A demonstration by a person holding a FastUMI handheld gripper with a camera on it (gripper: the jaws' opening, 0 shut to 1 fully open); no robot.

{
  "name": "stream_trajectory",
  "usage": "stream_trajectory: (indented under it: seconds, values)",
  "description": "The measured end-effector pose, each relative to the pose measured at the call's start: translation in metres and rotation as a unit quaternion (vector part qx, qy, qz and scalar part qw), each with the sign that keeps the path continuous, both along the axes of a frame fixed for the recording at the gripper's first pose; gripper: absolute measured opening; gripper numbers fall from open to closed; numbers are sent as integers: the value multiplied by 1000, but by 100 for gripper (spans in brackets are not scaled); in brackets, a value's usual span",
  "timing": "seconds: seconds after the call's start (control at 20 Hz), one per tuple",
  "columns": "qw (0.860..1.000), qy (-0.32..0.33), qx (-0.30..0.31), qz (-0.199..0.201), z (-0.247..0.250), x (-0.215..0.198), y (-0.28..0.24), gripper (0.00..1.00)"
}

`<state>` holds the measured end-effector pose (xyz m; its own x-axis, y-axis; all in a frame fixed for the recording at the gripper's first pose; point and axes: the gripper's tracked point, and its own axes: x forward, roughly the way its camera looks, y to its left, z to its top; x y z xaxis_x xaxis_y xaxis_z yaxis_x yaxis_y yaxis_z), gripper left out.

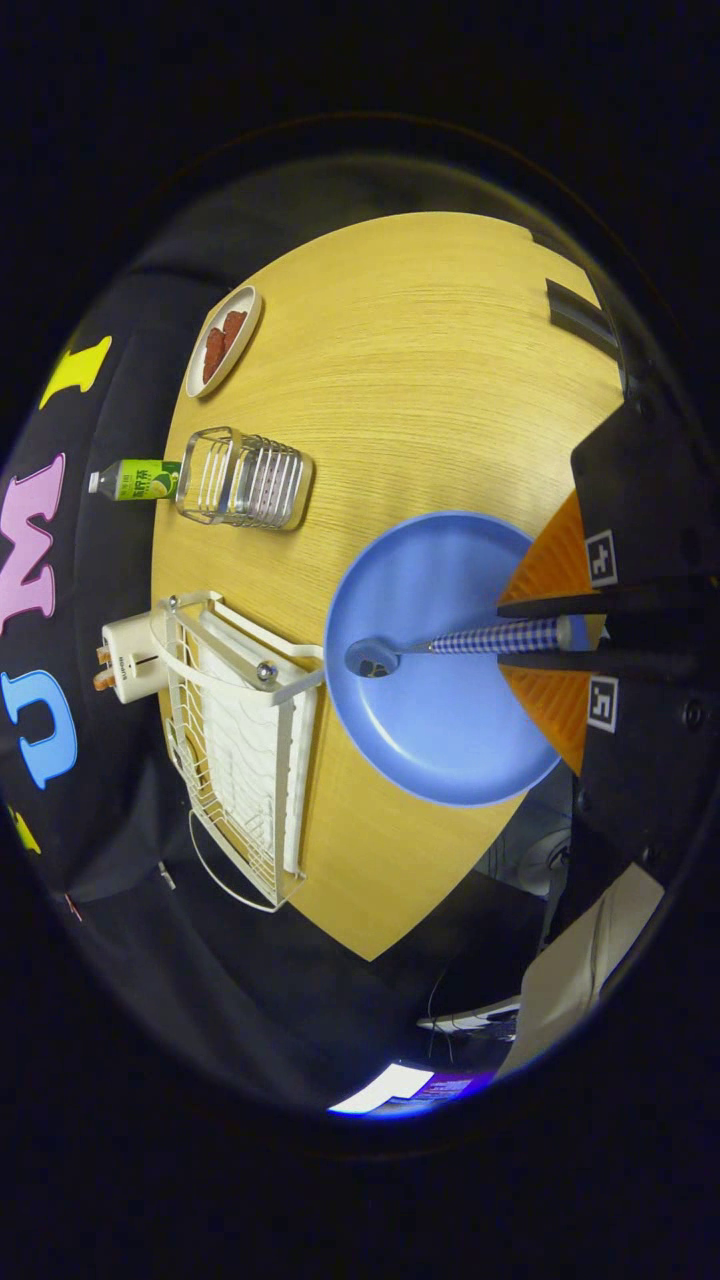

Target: Take the plate from the dish rack, then take the spoon from the basket and place it into the plate.

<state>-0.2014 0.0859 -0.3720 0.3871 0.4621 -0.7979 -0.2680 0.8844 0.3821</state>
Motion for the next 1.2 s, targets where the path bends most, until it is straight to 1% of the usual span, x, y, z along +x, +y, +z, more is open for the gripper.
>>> stream_trajectory:
  seconds: [0.15,0.35,0.4,0.5,0.55,0.6,0.65,0.7,0.75,1.0,1.2]
  values:
    - [1000,16,-5,-12,-8,-2,-2,20]
    - [1000,11,-6,-29,-7,6,-5,36]
    - [1000,8,-7,-28,-4,7,-6,52]
    - [1000,3,-6,-28,-4,10,-5,71]
    - [1000,2,-5,-28,-3,11,-3,78]
    - [1000,0,-5,-28,-2,13,-3,87]
    - [1000,-2,-4,-30,-1,14,-3,90]
    - [999,-5,-3,-31,1,16,-4,99]
    - [999,-9,-3,-33,3,19,-3,100]
    - [998,-32,0,-50,21,42,-11,99]
    - [993,-85,7,-83,62,83,-27,99]
